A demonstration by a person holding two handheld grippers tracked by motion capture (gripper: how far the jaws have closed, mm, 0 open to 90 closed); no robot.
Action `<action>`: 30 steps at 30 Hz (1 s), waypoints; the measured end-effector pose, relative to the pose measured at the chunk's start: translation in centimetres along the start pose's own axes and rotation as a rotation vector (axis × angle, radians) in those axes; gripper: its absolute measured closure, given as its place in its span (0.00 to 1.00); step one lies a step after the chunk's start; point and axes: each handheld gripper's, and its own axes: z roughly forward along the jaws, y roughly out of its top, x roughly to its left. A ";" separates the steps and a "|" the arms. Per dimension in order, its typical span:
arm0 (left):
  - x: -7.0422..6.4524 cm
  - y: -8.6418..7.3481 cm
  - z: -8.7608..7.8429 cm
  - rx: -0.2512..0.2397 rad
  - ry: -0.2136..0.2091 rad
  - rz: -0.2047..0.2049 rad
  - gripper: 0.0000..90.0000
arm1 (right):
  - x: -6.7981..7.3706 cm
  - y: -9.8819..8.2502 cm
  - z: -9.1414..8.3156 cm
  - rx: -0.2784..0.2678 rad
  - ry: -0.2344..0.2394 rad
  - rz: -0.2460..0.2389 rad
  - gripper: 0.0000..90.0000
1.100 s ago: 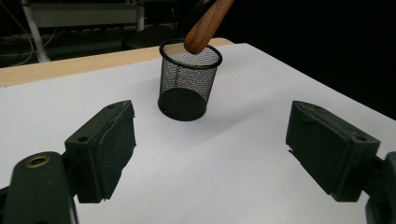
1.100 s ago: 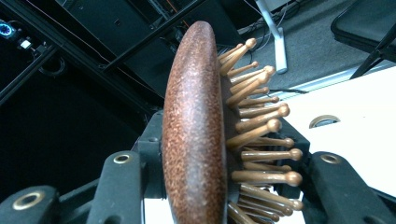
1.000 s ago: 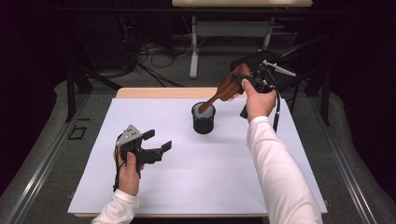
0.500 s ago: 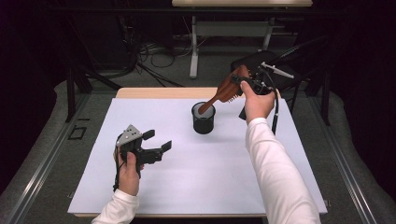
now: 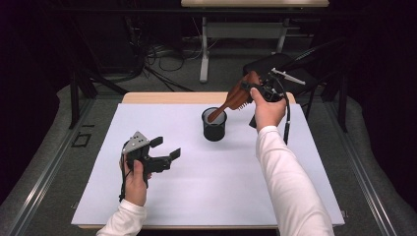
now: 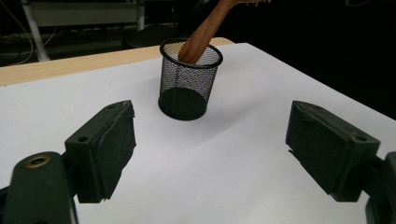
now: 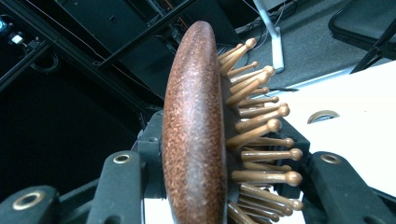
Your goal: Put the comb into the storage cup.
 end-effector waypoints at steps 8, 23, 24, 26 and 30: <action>0.0 0.0 0.0 0.001 -0.002 -0.001 0.18 | -0.1 -0.6 0.7 0.009 -0.004 -0.004 0.55; 0.2 0.0 -0.1 -0.007 -0.001 -0.006 0.18 | -1.0 -1.8 1.9 0.031 -0.019 -0.002 0.55; 0.2 0.0 -0.1 -0.007 -0.001 -0.006 0.18 | -1.1 -1.9 2.0 0.030 -0.021 -0.002 0.55; 0.2 0.0 -0.1 -0.006 0.000 -0.007 0.18 | -1.2 -2.0 2.1 0.033 -0.024 -0.002 0.55; 0.2 0.0 -0.1 -0.005 0.001 -0.007 0.18 | -1.4 -2.2 2.4 0.032 -0.025 0.005 0.55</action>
